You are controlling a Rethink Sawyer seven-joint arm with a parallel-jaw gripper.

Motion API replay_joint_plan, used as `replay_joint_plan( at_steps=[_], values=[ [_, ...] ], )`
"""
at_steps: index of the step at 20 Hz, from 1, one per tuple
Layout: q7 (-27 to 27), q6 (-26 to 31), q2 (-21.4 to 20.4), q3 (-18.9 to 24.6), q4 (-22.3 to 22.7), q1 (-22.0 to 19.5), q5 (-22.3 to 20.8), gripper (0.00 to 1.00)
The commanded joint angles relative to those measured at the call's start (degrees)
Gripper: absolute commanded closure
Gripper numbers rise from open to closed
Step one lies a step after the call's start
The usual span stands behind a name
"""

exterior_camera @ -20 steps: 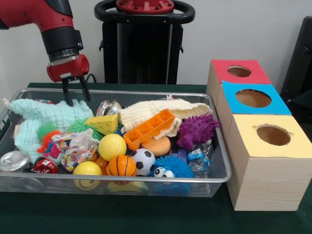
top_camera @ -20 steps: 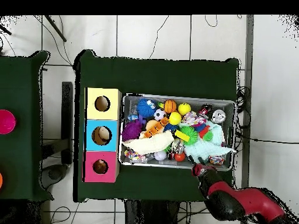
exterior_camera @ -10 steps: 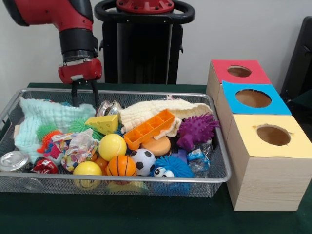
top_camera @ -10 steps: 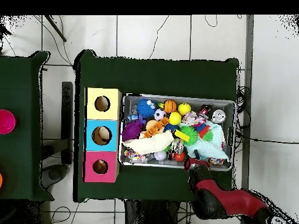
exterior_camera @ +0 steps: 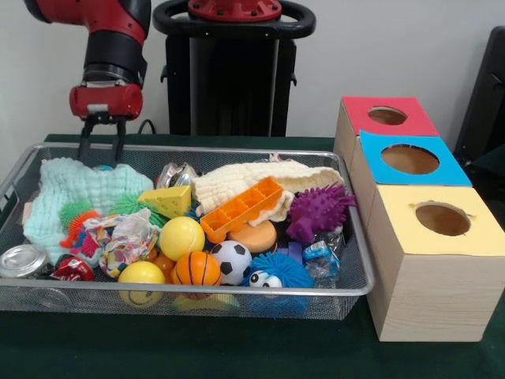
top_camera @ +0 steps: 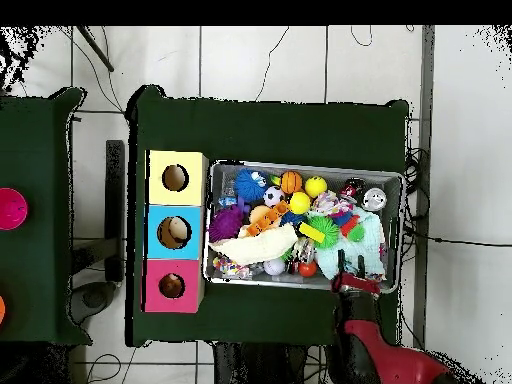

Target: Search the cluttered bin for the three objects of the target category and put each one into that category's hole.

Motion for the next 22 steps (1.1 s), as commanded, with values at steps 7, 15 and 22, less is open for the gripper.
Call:
replay_joint_plan(
  at_steps=[7,15,22],
  values=[
    [-9.3,-6.0,8.7,-12.9,-9.1,5.8,7.2,0.00],
    [2.4,10.7,7.8,-9.6,-12.6,6.8,-3.1,0.00],
    [2.2,7.8,8.3,-9.4,-12.9,7.6,-0.8,0.00]
  ],
)
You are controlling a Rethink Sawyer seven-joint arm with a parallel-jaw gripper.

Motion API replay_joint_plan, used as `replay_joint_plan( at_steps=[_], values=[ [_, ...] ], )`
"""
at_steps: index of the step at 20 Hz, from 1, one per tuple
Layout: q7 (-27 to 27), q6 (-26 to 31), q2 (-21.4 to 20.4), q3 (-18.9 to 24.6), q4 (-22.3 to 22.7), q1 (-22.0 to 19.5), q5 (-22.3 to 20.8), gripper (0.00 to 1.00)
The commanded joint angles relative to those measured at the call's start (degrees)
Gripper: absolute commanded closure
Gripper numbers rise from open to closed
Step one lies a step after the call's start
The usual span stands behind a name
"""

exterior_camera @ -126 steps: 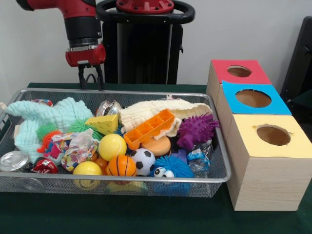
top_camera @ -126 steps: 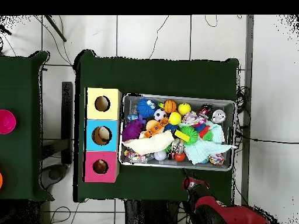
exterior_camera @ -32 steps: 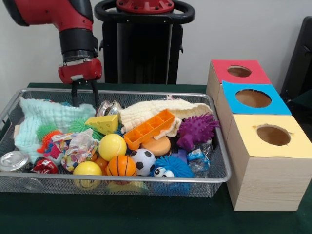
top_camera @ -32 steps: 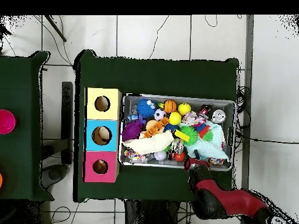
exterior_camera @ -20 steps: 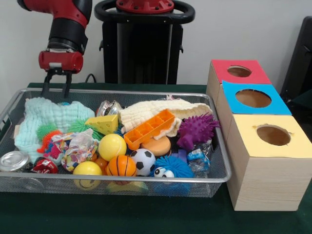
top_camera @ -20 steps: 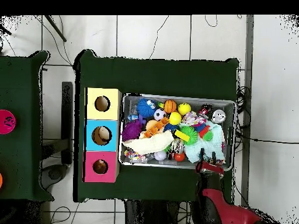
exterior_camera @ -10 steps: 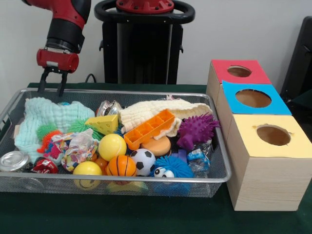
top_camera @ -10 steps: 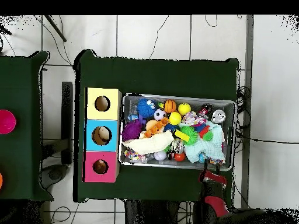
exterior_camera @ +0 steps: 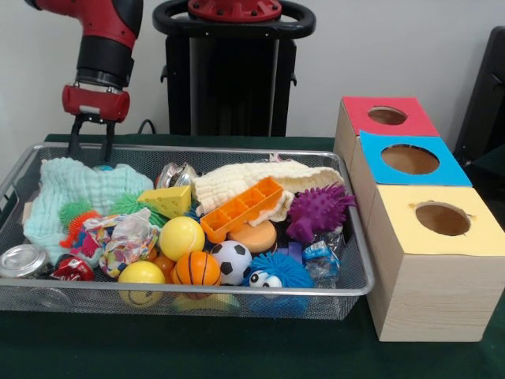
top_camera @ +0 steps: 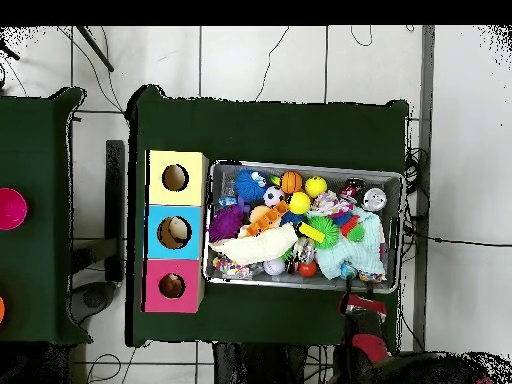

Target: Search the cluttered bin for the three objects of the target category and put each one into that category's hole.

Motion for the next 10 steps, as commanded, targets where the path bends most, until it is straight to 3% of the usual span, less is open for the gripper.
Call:
replay_joint_plan(
  at_steps=[1,6,10],
  values=[
    [2.9,3.5,2.5,2.9,-8.0,1.5,1.2,0.00],
    [2.9,0.7,2.8,2.7,-6.8,2.7,4.5,0.00],
    [4.7,2.9,1.0,3.7,-6.8,3.2,3.5,0.00]
  ],
)
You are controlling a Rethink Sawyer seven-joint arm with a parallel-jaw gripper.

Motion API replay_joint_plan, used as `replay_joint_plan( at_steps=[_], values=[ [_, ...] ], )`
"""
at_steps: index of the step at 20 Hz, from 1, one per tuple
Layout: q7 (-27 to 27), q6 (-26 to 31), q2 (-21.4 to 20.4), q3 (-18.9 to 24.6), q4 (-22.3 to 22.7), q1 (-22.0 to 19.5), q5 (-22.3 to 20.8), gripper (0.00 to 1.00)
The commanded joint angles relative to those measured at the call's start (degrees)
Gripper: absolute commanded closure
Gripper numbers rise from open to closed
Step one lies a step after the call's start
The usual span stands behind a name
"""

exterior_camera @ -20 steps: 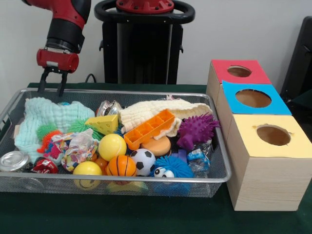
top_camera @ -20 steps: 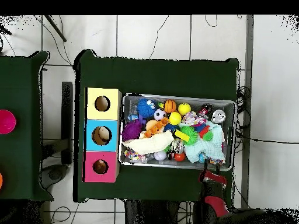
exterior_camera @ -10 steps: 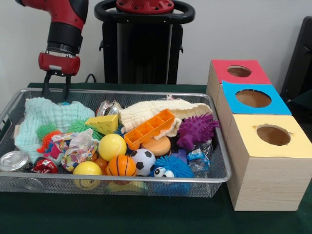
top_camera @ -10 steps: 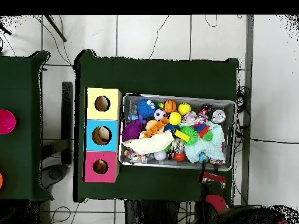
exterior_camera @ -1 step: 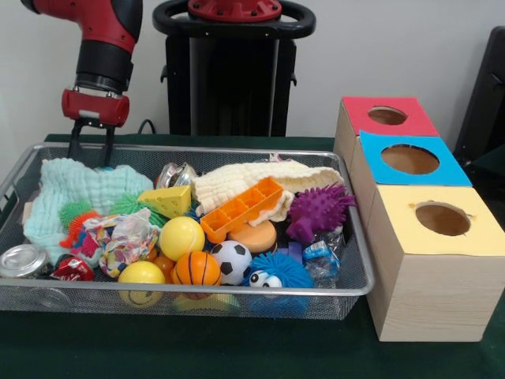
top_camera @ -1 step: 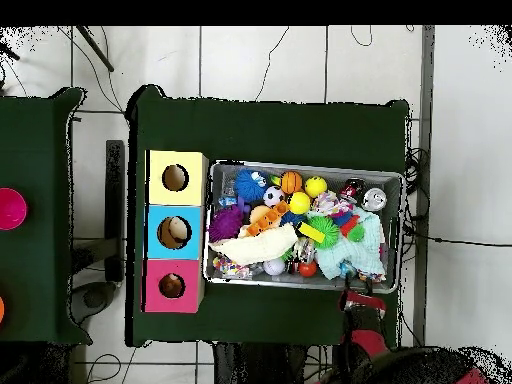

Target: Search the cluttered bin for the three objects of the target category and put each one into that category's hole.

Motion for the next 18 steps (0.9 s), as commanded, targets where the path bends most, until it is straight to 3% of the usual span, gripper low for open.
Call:
replay_joint_plan(
  at_steps=[1,10,18],
  values=[
    [5.0,3.3,0.2,4.0,-5.9,2.0,2.6,0.00],
    [7.4,7.6,-3.6,5.6,-5.7,3.7,2.5,0.00],
    [7.9,6.8,-0.5,6.9,-6.7,4.1,5.0,0.00]
  ],
)
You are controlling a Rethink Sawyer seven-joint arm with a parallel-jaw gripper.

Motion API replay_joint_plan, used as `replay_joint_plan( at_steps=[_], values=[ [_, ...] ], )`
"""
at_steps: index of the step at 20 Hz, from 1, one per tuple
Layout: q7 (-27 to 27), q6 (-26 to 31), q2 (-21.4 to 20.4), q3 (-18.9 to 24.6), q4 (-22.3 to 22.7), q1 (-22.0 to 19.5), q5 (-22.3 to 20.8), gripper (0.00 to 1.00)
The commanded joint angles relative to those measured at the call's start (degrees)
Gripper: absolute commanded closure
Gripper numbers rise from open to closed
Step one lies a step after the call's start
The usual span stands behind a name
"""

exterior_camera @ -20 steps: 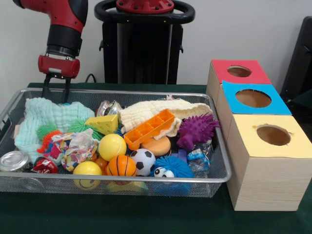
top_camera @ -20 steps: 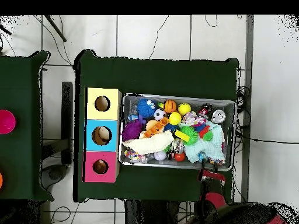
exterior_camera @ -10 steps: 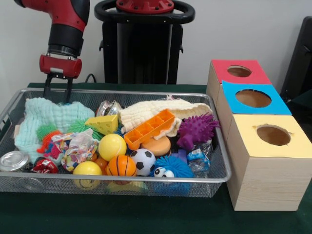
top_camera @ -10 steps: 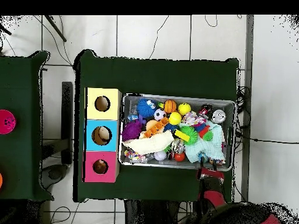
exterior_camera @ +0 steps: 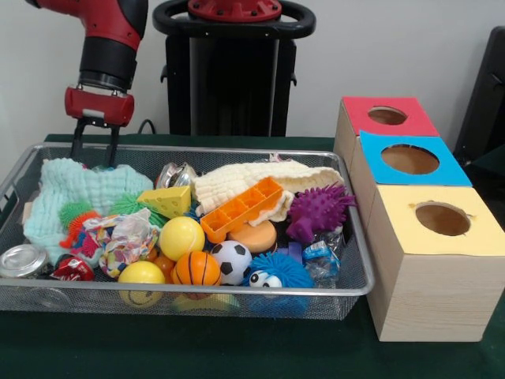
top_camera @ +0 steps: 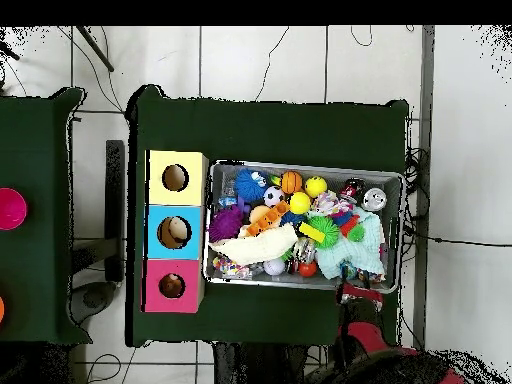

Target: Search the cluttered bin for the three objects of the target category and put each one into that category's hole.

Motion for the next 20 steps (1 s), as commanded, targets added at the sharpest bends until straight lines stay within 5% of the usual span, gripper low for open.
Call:
replay_joint_plan(
  at_steps=[1,20],
  values=[
    [8.4,4.2,2.6,7.7,-7.0,0.5,3.8,0.00],
    [12.6,14.6,11.5,21.8,-13.8,-9.5,-6.6,0.00]
  ],
)
